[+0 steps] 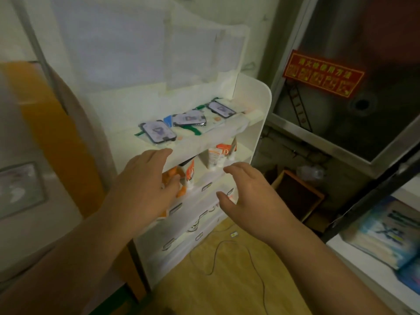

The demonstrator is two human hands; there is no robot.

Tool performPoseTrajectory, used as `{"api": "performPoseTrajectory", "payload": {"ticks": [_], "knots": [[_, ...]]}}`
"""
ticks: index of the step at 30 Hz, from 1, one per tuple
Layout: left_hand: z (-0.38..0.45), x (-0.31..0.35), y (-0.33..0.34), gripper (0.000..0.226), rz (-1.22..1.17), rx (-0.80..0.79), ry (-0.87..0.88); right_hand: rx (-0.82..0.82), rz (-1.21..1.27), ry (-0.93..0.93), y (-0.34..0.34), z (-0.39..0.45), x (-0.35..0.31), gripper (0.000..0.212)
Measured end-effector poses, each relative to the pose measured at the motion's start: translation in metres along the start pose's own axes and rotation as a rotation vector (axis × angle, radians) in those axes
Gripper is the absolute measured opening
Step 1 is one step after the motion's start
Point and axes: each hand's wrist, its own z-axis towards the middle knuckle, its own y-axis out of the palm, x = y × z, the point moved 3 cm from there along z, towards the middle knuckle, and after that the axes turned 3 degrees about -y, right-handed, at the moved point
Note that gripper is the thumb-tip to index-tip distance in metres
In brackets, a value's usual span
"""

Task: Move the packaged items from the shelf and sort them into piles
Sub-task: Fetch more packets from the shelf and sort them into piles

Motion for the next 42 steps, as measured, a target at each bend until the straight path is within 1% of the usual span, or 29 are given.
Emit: {"api": "performPoseTrajectory", "payload": {"ticks": [4,9,14,20,27,30,35,38,42], "knots": [[0.052,-0.009,0.005,0.058,-0.019,0.045,-0.039,-0.007,-0.01,-0.009,0.005,0.057,0.02,0.058],[0.101,-0.02,0.022,0.057,0.006,0.076,-0.003,0.001,-0.025,-0.054,0.016,0.117,0.034,0.057],[0.123,-0.026,0.037,0.058,-0.018,0.042,0.015,-0.044,-0.005,-0.078,0.03,0.15,0.041,0.058],[0.144,-0.038,0.052,0.059,-0.037,0.043,-0.034,-0.053,0.005,-0.108,0.043,0.187,0.052,0.057],[0.165,-0.045,0.062,0.065,-0.002,0.08,-0.121,-0.114,0.034,-0.187,0.066,0.238,0.066,0.057],[0.177,-0.051,0.067,0.067,-0.007,0.088,-0.194,-0.148,0.048,-0.223,0.075,0.258,0.077,0.058],[0.205,-0.053,0.08,0.057,0.043,0.146,-0.3,-0.19,0.107,-0.269,0.081,0.296,0.105,0.054],[0.23,-0.053,0.097,0.065,0.143,0.137,-0.353,-0.203,0.133,-0.296,0.083,0.316,0.122,0.05],[0.262,-0.052,0.119,0.08,0.253,0.075,-0.444,-0.225,0.159,-0.364,0.087,0.336,0.139,0.055]]}}
